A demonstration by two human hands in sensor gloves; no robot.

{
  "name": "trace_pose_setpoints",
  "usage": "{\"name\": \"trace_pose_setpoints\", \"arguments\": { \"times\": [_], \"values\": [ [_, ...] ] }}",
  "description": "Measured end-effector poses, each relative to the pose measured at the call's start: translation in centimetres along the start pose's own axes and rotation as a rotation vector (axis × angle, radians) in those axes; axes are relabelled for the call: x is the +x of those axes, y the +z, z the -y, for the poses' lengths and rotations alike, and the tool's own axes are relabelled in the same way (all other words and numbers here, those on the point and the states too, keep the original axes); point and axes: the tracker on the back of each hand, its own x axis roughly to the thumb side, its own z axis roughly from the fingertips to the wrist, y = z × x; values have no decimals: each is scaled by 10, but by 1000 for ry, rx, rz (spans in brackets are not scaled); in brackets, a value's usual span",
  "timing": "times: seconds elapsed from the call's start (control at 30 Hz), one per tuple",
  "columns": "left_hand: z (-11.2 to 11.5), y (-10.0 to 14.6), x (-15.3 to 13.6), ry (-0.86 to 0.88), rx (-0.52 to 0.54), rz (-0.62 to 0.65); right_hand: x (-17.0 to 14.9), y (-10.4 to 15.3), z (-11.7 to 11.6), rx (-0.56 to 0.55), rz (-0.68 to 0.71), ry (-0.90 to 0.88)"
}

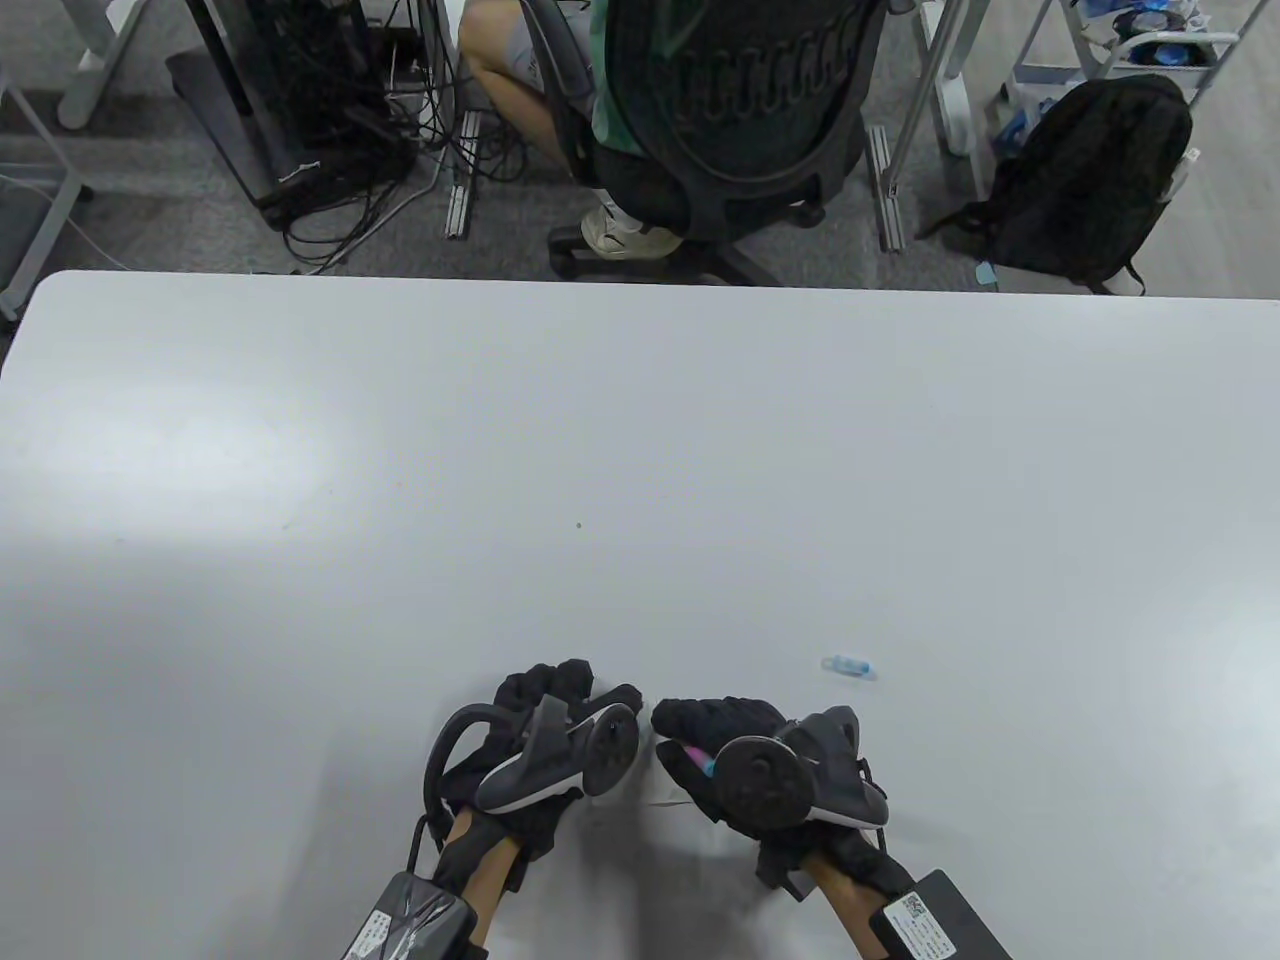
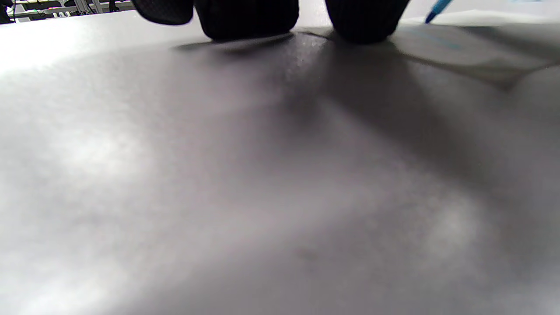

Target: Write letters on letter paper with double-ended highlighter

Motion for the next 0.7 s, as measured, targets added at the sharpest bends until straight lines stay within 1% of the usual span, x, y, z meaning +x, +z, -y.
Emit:
{"name": "trace_pose_setpoints", "arguments": {
  "times": [0.23, 0.33, 0.43, 0.5, 0.57, 0.7],
  "values": [
    [0, 0, 0, 5, 2, -2, 4, 7, 3, 82, 42, -64],
    [0, 0, 0, 5, 2, -2, 5, 9, 3, 91, 48, -54],
    [0, -1, -1, 8, 0, 0, 3, 9, 4, -48, 36, -23],
    [0, -1, -1, 9, 0, 0, 3, 7, 3, -67, 22, 19],
    [0, -1, -1, 10, -1, 1, 3, 5, 1, -59, 12, 54],
    [0, -1, -1, 12, -1, 2, 3, 0, -2, -51, -2, 58]
  ]
}}
